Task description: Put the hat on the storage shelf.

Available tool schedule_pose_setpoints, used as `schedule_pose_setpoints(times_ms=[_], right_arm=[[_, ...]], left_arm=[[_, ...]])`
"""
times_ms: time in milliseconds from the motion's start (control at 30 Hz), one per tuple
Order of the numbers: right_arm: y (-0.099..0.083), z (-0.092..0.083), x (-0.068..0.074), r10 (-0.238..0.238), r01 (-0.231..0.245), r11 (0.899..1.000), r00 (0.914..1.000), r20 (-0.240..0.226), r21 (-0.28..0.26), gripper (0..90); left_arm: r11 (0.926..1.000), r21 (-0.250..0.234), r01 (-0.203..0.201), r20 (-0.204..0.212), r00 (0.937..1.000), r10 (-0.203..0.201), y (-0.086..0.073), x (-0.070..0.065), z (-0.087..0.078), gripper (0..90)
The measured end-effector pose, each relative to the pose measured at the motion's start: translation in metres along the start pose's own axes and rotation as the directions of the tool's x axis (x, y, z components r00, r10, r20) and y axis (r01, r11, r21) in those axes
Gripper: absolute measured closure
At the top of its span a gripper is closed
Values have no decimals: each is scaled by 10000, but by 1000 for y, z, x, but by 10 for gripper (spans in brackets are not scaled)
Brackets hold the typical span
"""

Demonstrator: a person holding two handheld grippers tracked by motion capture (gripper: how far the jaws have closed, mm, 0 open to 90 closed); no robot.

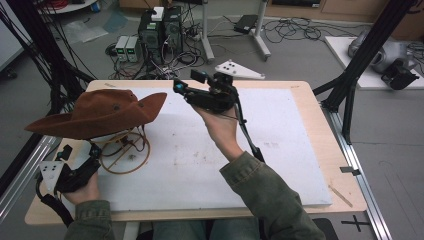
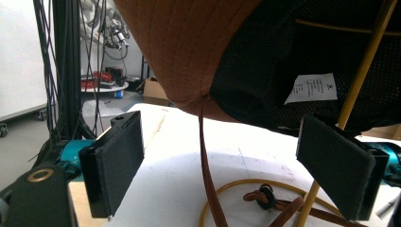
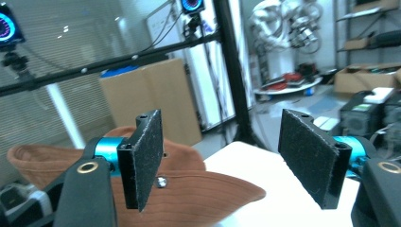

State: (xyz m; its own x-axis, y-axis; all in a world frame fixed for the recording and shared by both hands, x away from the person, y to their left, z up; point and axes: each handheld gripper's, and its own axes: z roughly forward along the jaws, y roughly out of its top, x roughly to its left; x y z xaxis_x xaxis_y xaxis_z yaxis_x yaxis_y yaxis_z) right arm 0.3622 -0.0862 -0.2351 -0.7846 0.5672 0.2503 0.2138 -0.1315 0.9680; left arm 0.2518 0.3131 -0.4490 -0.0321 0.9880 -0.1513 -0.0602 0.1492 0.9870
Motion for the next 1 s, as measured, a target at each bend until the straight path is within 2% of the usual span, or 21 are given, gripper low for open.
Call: schedule_pose_setpoints(times_ms=[133, 333, 467, 600, 733, 800, 900, 967, 1000], right_arm=[[6, -20, -11, -53, 64, 9998, 9986, 532, -207, 297], [11, -48, -24, -256, 300, 9990, 9913, 1289, -321, 277], [13, -65, -31, -387, 462, 9982, 9838, 1752, -392, 247], [13, -79, -37, -649, 747, 9966, 9710, 2301, -341, 214], [8, -92, -43, -862, 1010, 9943, 9502, 2995, -341, 153], [4, -100, -46, -990, 1222, 9914, 9336, 3445, -463, 132], [-2, -111, -50, -979, 1335, 9889, 9161, 3888, -655, 128], [-7, -119, -53, -1021, 1496, 9857, 8965, 4311, -777, 124], [-8, -120, -53, -995, 1508, 9851, 8921, 4409, -828, 124]], left_arm=[[10000, -48, 21, 15, 10000, -21, 0, 0, 1, 162], [10000, -40, 13, 13, 10000, -13, 0, 0, 1, 162], [10000, -55, 11, 20, 10000, -11, 0, 0, 1, 163], [10000, -49, 17, 17, 10000, -17, 0, 0, 1, 163], [10000, -45, 13, 4, 10000, -13, 0, 0, 1, 163], [10000, -60, 3, 8, 10000, -3, 0, 0, 1, 163], [10000, -58, 32, 18, 10000, -32, 0, 1, 1, 163], [9999, -75, 93, 9, 10000, -93, 0, 1, 1, 164], [9999, -59, 91, 23, 10000, -91, 0, 1, 1, 163]])
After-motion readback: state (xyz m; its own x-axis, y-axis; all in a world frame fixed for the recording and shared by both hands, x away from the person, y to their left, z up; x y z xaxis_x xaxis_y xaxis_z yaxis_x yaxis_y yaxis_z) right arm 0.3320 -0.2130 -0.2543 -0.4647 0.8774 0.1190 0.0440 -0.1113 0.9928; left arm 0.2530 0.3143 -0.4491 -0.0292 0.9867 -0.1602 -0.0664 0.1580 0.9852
